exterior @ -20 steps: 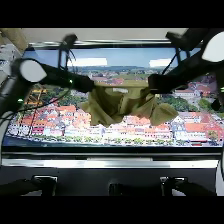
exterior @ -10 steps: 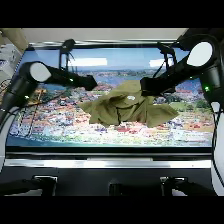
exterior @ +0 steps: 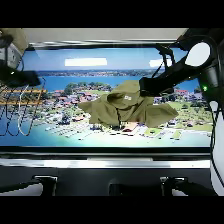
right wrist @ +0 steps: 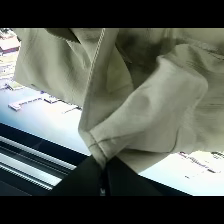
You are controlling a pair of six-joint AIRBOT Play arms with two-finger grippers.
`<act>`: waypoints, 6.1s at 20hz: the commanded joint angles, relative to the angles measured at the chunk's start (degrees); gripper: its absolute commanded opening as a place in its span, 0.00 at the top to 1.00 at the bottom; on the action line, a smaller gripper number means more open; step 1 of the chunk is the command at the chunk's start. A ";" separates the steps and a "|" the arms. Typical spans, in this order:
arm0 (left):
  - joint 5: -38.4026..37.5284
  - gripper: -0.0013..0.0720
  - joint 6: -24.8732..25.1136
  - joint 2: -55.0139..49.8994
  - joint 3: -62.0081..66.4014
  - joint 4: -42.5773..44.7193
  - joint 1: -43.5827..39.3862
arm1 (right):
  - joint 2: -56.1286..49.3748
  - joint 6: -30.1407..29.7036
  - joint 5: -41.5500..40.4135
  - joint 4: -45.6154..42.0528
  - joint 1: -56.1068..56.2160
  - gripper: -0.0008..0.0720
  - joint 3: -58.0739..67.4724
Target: Fold the clothes and pants, and hang the long-sleeved shirts on hangers.
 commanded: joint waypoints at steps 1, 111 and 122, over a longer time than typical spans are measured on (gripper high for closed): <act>-8.15 0.17 0.28 0.87 -4.07 3.10 5.29 | -0.17 -0.07 0.22 -0.07 0.07 0.95 -0.02; 11.34 0.95 23.41 12.44 -39.34 -1.55 -44.39 | 7.08 -13.84 -9.55 -3.43 0.07 0.95 2.56; 17.42 0.95 22.43 1.53 -31.58 -4.15 -44.39 | 9.42 -15.37 -2.40 4.48 0.04 0.95 2.54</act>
